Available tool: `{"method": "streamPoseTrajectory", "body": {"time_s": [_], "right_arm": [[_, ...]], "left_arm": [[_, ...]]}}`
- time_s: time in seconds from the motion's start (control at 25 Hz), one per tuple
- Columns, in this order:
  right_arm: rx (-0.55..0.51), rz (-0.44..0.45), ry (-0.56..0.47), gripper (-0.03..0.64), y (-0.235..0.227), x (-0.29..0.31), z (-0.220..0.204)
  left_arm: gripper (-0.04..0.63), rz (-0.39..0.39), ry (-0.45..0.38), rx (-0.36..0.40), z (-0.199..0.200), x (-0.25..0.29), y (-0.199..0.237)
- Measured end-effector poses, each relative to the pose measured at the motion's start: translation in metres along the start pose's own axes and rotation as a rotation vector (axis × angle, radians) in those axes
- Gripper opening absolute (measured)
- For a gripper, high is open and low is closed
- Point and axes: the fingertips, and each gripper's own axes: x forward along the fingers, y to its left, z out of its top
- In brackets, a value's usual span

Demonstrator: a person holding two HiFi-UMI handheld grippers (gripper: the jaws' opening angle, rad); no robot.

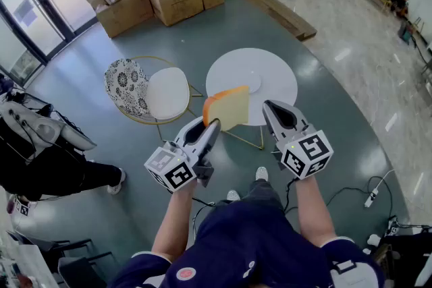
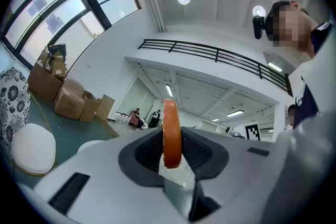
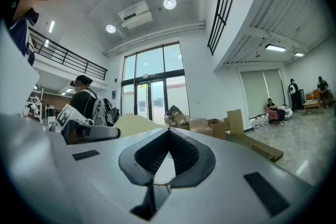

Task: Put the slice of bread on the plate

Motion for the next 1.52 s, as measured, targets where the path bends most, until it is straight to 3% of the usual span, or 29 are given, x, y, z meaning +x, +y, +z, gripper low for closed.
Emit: {"method": "streamPoseTrajectory", "body": {"time_s": [0.92, 1.52], "right_arm": [[-0.002, -0.044, 0.016, 0.006, -0.010, 0.018, 0.000], [0.047, -0.042, 0.038, 0.006, -0.098, 0.057, -0.014]], "left_arm": [[0.097, -0.019, 0.032, 0.019, 0.002, 0.017, 0.022], [0.097, -0.004, 0.090, 0.025, -0.007, 0.108, 0.058]]}}
